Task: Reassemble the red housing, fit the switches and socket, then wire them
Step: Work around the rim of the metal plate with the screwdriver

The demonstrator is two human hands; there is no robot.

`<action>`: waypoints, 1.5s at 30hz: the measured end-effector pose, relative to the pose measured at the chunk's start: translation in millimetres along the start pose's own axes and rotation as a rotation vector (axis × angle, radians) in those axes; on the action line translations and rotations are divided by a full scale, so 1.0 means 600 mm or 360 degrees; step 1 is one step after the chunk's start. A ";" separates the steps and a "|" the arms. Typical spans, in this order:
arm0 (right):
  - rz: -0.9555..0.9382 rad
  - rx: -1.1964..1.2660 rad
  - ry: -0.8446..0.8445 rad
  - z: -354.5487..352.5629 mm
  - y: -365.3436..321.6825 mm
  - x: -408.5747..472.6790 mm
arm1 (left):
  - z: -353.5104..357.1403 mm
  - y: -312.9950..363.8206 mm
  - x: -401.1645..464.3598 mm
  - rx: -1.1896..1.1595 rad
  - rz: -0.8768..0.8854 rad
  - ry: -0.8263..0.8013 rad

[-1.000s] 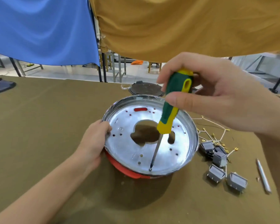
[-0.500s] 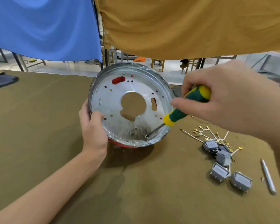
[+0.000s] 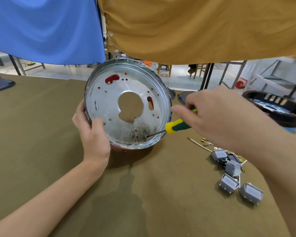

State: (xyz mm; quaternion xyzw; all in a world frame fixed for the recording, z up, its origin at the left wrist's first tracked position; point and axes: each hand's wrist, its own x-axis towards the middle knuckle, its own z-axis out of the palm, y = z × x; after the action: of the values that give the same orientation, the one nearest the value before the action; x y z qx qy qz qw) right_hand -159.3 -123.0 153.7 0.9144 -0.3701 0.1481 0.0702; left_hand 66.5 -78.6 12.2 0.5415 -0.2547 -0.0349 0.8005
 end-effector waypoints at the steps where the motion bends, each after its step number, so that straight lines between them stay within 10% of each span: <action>1: -0.0020 0.0047 -0.0058 0.003 -0.001 -0.003 | -0.001 -0.002 0.001 0.0020 0.0006 0.0003; 6: -0.0121 0.0019 -0.0331 -0.011 -0.001 -0.010 | -0.004 -0.009 0.010 -0.0089 0.0013 -0.0076; 35: 0.0266 0.0574 0.0426 0.170 0.011 -0.105 | -0.004 -0.015 0.004 -0.0038 0.0127 -0.0541; 45: 0.0182 0.0693 0.0287 0.177 0.041 -0.101 | -0.005 -0.015 0.003 0.0006 0.0158 -0.0600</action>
State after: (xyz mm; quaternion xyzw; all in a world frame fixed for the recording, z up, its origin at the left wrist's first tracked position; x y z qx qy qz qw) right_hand -194.6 -126.2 33.9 0.8686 -0.3729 0.3092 -0.1043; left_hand 71.3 -80.6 4.0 0.5137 -0.4265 -0.0955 0.7383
